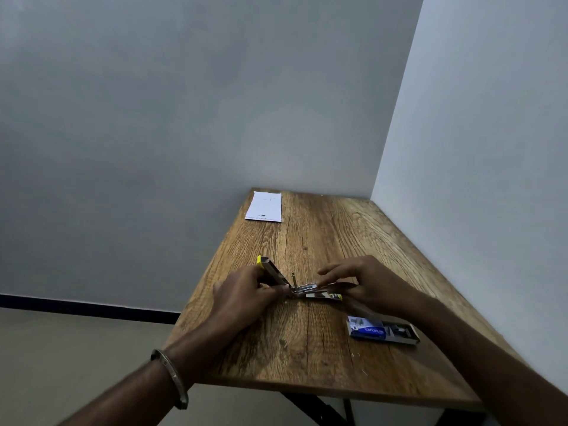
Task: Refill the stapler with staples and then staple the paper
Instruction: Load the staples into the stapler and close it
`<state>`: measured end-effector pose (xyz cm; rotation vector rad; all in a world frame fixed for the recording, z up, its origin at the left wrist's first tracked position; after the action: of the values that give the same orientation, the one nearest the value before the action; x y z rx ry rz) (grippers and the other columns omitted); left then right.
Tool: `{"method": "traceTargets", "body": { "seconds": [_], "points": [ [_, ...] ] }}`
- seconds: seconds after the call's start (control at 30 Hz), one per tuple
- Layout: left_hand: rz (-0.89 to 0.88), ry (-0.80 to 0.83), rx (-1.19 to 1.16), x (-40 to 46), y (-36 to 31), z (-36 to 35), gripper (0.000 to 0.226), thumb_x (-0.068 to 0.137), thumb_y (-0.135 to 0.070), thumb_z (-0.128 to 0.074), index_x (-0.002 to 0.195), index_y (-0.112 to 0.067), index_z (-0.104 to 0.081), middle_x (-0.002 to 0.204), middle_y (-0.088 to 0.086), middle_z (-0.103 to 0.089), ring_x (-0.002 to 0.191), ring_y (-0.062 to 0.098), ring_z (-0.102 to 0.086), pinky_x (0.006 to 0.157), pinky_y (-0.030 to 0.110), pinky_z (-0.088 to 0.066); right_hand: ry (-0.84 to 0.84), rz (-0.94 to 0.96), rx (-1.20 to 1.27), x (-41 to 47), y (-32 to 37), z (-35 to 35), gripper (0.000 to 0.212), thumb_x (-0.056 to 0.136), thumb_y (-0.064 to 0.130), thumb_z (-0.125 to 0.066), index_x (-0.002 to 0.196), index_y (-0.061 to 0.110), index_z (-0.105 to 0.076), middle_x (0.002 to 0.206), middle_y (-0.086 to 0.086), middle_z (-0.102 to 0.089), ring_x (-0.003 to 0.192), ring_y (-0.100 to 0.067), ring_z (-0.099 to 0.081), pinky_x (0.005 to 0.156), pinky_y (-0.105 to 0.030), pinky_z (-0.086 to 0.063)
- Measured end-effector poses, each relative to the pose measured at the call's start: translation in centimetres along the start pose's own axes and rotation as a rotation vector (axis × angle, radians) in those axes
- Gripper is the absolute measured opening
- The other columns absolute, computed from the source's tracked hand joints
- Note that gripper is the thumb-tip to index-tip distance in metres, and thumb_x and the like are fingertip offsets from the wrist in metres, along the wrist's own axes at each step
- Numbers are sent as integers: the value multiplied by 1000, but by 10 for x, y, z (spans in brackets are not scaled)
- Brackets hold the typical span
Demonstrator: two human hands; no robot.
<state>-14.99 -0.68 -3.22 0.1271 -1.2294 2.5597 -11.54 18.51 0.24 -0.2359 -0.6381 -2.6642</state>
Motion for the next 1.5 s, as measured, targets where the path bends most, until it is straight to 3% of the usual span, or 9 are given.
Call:
{"method": "traceTargets", "body": {
  "seconds": [0.2,0.37,0.53,0.7,0.93,1.13,1.27,1.4,1.5],
  "points": [
    [-8,-7,-23,0,2,1,11,80,-51,-73,76,-46,-64,82,-29,-60,93,3,-60,101,51,-41,-58,-28,114,1,-3,7,22,81,10,-78,100,20,-78,114,4,-74,100,0,-68,89,-20,-55],
    [4,-19,-29,1,4,1,17,80,-51,-73,91,-38,-71,90,-24,-65,96,4,-61,102,51,-41,-92,-24,77,-5,-9,21,21,79,10,-80,97,20,-79,109,5,-75,99,1,-68,86,-14,-53],
    [-2,-4,-22,0,2,1,12,79,-52,-73,77,-47,-63,80,-29,-60,92,2,-59,101,51,-41,-150,30,52,-10,-2,20,15,77,11,-82,91,15,-80,92,5,-78,85,0,-71,78,-15,-55],
    [-4,-2,-28,-1,2,1,12,79,-52,-73,78,-46,-63,86,-28,-61,94,2,-59,101,51,-41,-185,11,36,-10,-4,22,11,78,13,-82,88,17,-80,83,8,-77,78,0,-70,73,-10,-51],
    [-3,-1,-30,0,3,0,13,78,-53,-73,76,-46,-62,84,-28,-61,93,3,-60,101,51,-41,-166,-3,13,-9,-4,19,19,79,15,-81,98,18,-78,90,9,-77,83,0,-69,76,-9,-51],
    [18,-13,-24,1,6,0,23,78,-54,-72,94,-38,-71,91,-25,-64,94,4,-60,101,51,-42,-193,-92,59,-8,-15,16,17,79,16,-81,94,23,-79,83,19,-73,81,9,-66,71,-4,-47],
    [17,-4,-32,0,5,0,12,78,-53,-73,79,-45,-64,81,-29,-59,91,2,-59,100,51,-43,-174,-217,242,-10,-34,9,14,80,17,-79,89,27,-79,81,14,-77,81,3,-71,69,-14,-54],
    [16,4,-47,0,4,-1,13,79,-51,-74,85,-41,-68,90,-22,-66,95,5,-61,100,52,-44,-149,-324,514,-14,-50,-4,12,80,17,-80,91,21,-80,89,1,-79,87,-16,-75,81,-34,-59],
    [16,0,-56,0,3,-1,14,79,-50,-74,87,-40,-69,95,-19,-69,97,7,-62,100,51,-44,-154,-330,541,-15,-53,-7,11,80,21,-80,89,25,-80,87,1,-79,84,-16,-75,79,-33,-60]
  ]
}}
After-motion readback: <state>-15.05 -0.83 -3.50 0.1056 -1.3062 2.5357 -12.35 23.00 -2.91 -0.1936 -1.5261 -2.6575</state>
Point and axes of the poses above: each hand's wrist, its own x-axis towards the middle knuckle, its own z-axis out of the back of the hand, y = z × x, the point moved 10 cm from there along x, towards the middle knuckle
